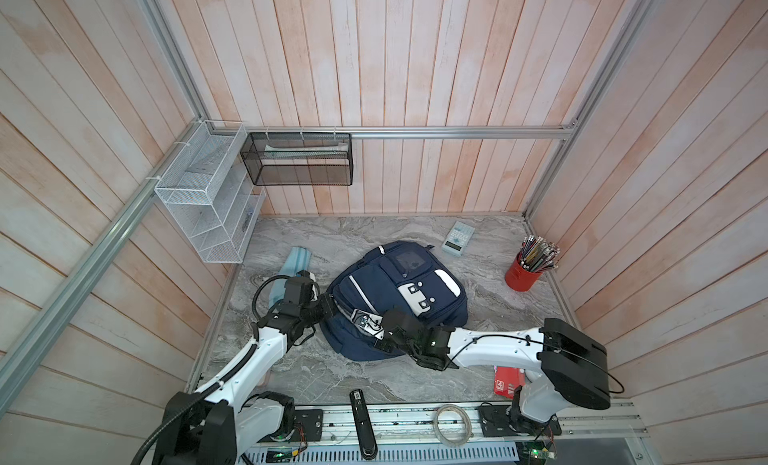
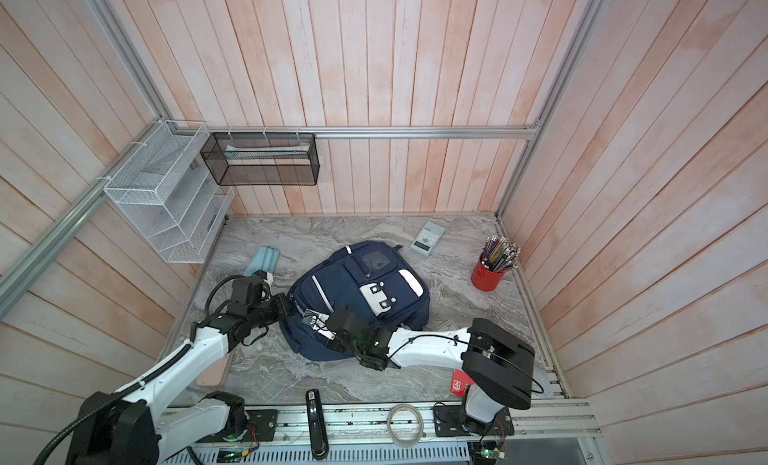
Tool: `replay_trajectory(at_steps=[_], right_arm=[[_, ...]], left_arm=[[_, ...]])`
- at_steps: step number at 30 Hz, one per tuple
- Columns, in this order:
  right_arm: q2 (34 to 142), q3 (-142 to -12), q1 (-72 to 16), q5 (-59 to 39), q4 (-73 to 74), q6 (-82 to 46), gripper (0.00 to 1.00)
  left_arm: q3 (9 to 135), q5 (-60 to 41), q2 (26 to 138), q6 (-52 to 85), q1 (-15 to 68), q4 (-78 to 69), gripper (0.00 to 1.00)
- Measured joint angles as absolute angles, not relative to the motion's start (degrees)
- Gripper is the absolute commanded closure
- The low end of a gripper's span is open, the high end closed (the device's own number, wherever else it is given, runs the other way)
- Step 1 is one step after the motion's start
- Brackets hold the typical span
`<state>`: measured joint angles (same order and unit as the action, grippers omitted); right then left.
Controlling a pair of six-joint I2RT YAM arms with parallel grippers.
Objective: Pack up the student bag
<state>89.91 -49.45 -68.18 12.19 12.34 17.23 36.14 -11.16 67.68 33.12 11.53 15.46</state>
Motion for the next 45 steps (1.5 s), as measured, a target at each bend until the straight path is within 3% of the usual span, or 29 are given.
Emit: replay_trajectory(at_steps=[6, 7, 9, 11, 14, 21, 23, 24, 26, 27, 29, 32, 38, 45], right_arm=[[87.83, -48.14, -62.70, 3.84, 13.78, 20.32, 0.93], [87.15, -47.22, -61.76, 3.11, 14.50, 20.93, 0.84], [86.04, -45.65, -60.25, 2.63, 15.42, 21.71, 0.54], [85.89, -45.36, -59.92, 3.36, 15.29, 22.04, 0.39], [87.42, -47.40, -60.73, 7.07, 14.09, 19.55, 0.35], [105.86, -65.52, -71.22, 33.43, 14.46, 13.15, 0.34], [111.66, -70.32, -72.44, 37.50, 14.06, 12.32, 0.38], [113.93, -71.81, -72.62, 39.13, 13.98, 12.29, 0.46], [116.77, -72.95, -72.49, 41.28, 14.20, 12.56, 0.77], [117.67, -73.14, -72.42, 41.98, 14.68, 12.40, 0.88], [117.95, -73.73, -72.36, 42.09, 14.39, 12.10, 0.98], [116.57, -72.64, -71.55, 38.70, 14.52, 12.43, 1.00], [103.74, -61.12, -68.40, 20.21, 14.33, 20.78, 1.00], [93.10, -56.88, -64.47, 5.17, 9.04, 28.86, 1.00]], left_arm=[[42.30, -15.00, 75.96, 30.79, 9.67, 13.23, 1.00], [41.95, -15.62, 75.90, 30.68, 9.67, 12.25, 1.00], [40.25, -16.27, 74.87, 30.83, 9.67, 10.11, 1.00], [37.17, -16.60, 72.88, 31.29, 9.34, 7.01, 1.00], [32.86, -17.37, 69.65, 32.21, 8.75, 4.27, 1.00], [28.95, -18.63, 69.10, 33.54, 8.40, -0.84, 1.00], [28.05, -19.20, 69.10, 33.93, 8.32, -1.76, 1.00], [27.77, -19.31, 69.10, 34.13, 8.25, -2.07, 1.00], [27.44, -19.29, 69.08, 34.15, 8.25, -2.48, 1.00], [27.27, -18.83, 69.10, 34.09, 8.21, -2.57, 1.00], [27.05, -19.11, 69.06, 34.15, 7.84, -2.52, 1.00], [27.05, -19.05, 68.47, 34.28, 7.84, -2.46, 1.00], [29.02, -19.59, 69.34, 34.28, 7.90, 0.01, 1.00], [40.27, -19.97, 80.01, 34.24, 6.44, -0.21, 1.00]])
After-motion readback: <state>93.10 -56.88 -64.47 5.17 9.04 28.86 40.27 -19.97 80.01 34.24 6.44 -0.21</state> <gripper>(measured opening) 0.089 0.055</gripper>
